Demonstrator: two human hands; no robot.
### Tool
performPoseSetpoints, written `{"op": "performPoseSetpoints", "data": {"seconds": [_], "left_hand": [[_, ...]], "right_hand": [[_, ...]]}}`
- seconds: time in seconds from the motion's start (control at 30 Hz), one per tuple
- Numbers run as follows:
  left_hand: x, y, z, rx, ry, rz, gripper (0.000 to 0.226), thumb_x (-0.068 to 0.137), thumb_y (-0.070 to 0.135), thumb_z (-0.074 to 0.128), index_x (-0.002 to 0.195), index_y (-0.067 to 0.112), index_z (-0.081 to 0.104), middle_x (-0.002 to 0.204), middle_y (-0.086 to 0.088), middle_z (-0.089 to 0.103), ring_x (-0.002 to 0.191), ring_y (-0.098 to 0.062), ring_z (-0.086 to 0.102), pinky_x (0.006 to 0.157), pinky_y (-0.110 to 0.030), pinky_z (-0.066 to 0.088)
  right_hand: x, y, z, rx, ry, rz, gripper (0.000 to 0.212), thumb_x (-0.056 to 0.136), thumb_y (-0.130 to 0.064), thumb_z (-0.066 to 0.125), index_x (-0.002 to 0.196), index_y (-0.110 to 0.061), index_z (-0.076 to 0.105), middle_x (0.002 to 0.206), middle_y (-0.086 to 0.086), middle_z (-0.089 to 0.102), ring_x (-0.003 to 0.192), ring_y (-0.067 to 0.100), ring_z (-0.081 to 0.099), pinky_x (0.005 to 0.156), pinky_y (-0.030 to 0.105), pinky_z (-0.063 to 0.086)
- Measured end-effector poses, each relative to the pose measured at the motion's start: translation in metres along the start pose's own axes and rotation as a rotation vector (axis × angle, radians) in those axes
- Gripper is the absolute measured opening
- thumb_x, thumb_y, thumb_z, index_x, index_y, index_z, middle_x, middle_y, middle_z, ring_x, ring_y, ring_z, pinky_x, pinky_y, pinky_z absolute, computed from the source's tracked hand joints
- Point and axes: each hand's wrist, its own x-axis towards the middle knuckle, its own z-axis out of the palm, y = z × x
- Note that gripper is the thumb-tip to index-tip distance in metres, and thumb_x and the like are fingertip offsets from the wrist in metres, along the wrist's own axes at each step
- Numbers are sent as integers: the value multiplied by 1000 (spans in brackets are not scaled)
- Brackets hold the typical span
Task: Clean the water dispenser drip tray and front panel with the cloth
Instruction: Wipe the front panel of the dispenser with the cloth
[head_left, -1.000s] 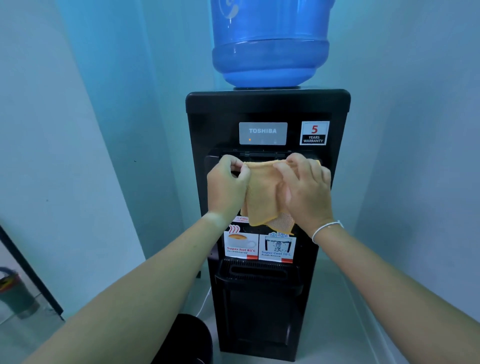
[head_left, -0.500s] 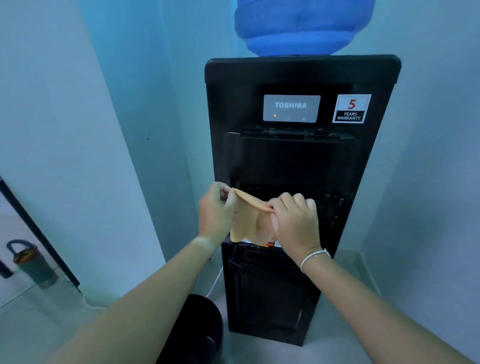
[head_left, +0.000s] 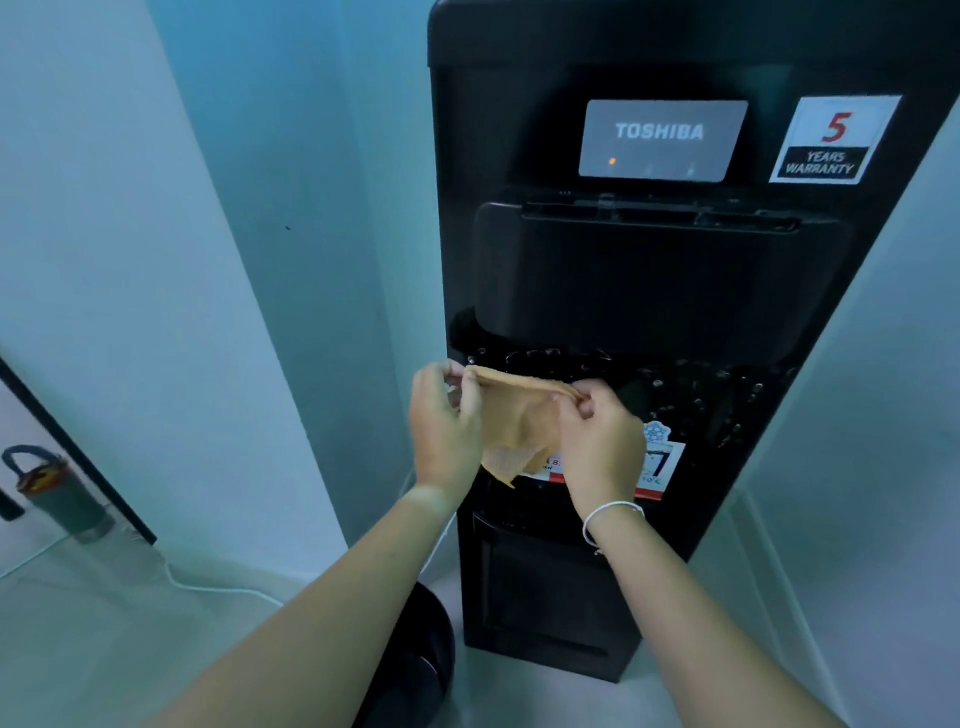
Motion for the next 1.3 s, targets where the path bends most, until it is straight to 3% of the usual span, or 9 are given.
{"op": "performPoseSetpoints", "data": {"seconds": [0.17, 0.23, 0.3, 0.47, 0.77, 0.93, 1.07, 1.23, 1.3], "left_hand": [[2, -11, 3, -57, 87, 59, 20, 95, 15, 48, 85, 31, 47, 93, 2, 58, 91, -22, 64, 77, -26, 49], [-2, -14, 3, -79, 35, 110, 23, 96, 13, 45, 93, 36, 46, 101, 10, 56, 99, -17, 64, 82, -18, 48], [-5, -20, 0, -26, -40, 226, 25, 96, 14, 40, 105, 37, 45, 117, 13, 53, 115, -16, 58, 95, -27, 48], [6, -31, -1, 310, -213, 479, 53, 90, 14, 29, 139, -1, 39, 151, 0, 19, 138, -9, 23, 101, 3, 21], [-40, -125, -12, 738, -390, 492, 54, 89, 13, 26, 140, -6, 33, 150, -16, 24, 138, -16, 19, 98, -52, 45], [-19, -110, -12, 748, -348, 581, 50, 98, 18, 17, 141, -6, 23, 150, -15, 17, 145, -11, -1, 112, -39, 22], [9, -68, -6, 640, -246, 586, 67, 99, 43, 3, 141, -7, 18, 150, -13, 11, 142, -20, 11, 117, -33, 11], [-13, -97, -12, 708, -315, 533, 53, 93, 15, 27, 139, -11, 27, 149, -22, 26, 140, -22, 15, 116, -31, 9], [-33, -121, -13, 748, -402, 480, 56, 93, 23, 30, 140, -7, 31, 150, -15, 23, 142, -21, 14, 117, -27, 5]], "right_hand": [[-21, 6, 26, 74, 104, -315, 40, 88, -11, 54, 128, -12, 53, 115, 7, 66, 107, 19, 58, 86, 23, 44], [-28, 16, 37, -41, 72, -502, 53, 87, -9, 52, 138, -11, 38, 126, 9, 59, 121, 18, 45, 104, 28, 35], [-23, 18, 43, -175, 71, -587, 59, 87, -12, 46, 142, -13, 27, 135, 12, 52, 130, 26, 39, 114, 37, 21], [-1, 9, 50, -411, 122, -642, 63, 83, -18, 43, 143, -15, 27, 141, 11, 46, 133, 25, 25, 111, 39, 13], [-52, 85, 69, -663, -139, -586, 81, 78, -21, 68, 144, -17, 22, 140, 1, 49, 132, 18, 28, 107, 39, 24], [-37, 60, 62, -621, -78, -601, 73, 81, -18, 64, 143, -15, 27, 142, 2, 47, 133, 18, 26, 106, 38, 17], [-11, 16, 55, -571, 18, -629, 61, 86, -20, 46, 144, -14, 27, 143, 2, 45, 133, 19, 24, 105, 37, 19], [-28, 37, 59, -624, -101, -614, 58, 87, -23, 46, 143, -17, 32, 141, -2, 48, 135, 16, 27, 109, 39, 14], [-43, 59, 61, -673, -186, -581, 52, 89, -31, 40, 139, -17, 40, 138, -3, 52, 134, 17, 38, 112, 39, 9]]}}
